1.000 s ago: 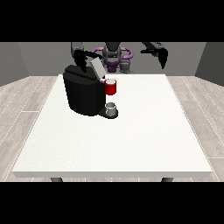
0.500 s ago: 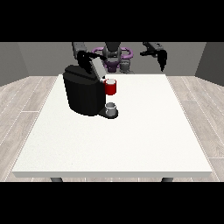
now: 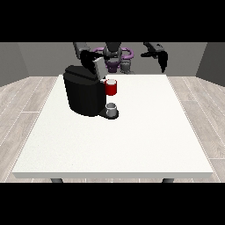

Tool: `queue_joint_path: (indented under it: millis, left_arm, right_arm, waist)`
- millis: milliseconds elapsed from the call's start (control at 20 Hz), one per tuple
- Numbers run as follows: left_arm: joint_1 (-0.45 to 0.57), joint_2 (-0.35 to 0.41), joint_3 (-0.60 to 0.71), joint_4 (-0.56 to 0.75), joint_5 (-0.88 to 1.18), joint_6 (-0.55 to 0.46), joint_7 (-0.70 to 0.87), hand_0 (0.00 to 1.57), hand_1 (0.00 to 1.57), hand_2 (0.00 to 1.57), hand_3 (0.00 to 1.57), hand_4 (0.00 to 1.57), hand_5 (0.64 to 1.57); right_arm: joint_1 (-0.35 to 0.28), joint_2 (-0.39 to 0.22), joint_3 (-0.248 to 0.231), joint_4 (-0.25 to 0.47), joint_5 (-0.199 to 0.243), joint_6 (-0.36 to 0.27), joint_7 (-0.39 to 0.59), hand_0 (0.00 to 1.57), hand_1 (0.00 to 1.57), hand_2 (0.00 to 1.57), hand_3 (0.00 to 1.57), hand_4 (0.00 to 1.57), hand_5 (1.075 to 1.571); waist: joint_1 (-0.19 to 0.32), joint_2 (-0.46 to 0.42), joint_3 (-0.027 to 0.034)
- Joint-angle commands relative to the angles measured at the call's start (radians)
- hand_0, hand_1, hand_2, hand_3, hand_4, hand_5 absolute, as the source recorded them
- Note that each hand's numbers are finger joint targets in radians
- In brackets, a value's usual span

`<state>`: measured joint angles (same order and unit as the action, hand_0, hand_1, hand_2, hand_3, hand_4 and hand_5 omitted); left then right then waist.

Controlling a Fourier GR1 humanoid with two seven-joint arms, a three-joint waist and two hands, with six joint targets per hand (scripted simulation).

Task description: Insert the coffee pod into the coffee machine and close the lid

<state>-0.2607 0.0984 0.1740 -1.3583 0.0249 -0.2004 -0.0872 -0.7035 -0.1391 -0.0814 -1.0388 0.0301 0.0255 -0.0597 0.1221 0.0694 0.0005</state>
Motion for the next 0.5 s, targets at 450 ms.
queue_joint_path:
  millis: [450]
  left_arm:
    - [-0.052,-0.019,-0.021,0.019,-0.005,0.027,-0.001,0.00,0.00,0.00,0.00,0.15,1.571]
  right_arm:
    - [-0.108,0.007,0.089,-0.009,0.094,-0.023,0.056,0.00,0.00,0.00,0.00,0.12,1.571]
  waist:
    - [0.057,0.035,-0.0008]
